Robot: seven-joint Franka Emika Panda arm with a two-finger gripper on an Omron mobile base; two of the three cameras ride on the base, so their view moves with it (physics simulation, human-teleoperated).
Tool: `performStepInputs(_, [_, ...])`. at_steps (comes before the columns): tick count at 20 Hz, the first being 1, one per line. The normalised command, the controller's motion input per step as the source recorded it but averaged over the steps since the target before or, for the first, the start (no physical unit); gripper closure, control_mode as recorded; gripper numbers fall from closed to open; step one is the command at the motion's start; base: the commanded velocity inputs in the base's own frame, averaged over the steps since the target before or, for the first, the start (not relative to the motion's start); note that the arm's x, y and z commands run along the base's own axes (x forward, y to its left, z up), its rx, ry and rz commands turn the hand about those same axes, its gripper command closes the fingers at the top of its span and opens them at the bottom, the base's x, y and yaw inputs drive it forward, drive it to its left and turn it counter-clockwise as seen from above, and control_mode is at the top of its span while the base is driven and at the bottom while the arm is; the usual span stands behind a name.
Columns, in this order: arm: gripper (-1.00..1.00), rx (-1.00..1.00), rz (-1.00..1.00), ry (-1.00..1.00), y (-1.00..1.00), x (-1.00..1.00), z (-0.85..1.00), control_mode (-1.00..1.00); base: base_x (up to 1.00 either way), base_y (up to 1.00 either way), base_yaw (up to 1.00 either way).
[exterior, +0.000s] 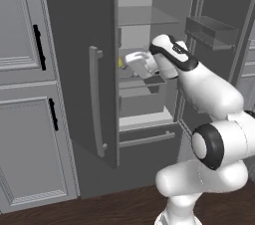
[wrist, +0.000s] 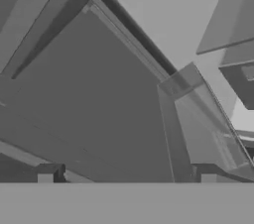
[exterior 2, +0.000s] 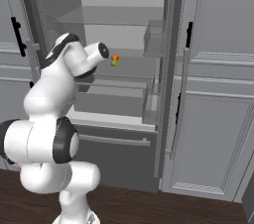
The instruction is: Grab a lemon wedge from the fridge and one ice cube from the ice bowl, and put them in the glass of lemonade.
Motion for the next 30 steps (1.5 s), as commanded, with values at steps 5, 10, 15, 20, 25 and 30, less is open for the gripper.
performStepInputs(5, [-1.00, 0.03, 0.28, 0.01, 0.13, 0.08, 0.00, -1.00, 0.00, 0.00, 0.00])
performStepInputs(10, [-1.00, 0.00, 0.16, 0.00, 0.54, 0.13, -0.11, -1.00, 0.00, 0.00, 0.00])
performStepInputs(15, [-1.00, 0.00, 0.08, 0.00, 0.66, 0.33, -0.26, -1.00, 0.00, 0.00, 0.00])
performStepInputs(20, [-1.00, 0.00, 0.16, -0.02, 0.95, -0.27, -0.20, -1.00, 0.00, 0.00, 0.00])
performStepInputs(25, [-1.00, 0.00, 0.17, -0.08, 1.00, -0.54, -0.18, -1.00, 0.00, 0.00, 0.00])
performStepInputs(30, [-1.00, 0.00, 0.09, -0.11, 1.00, -0.41, -0.01, -1.00, 0.00, 0.00, 0.00])
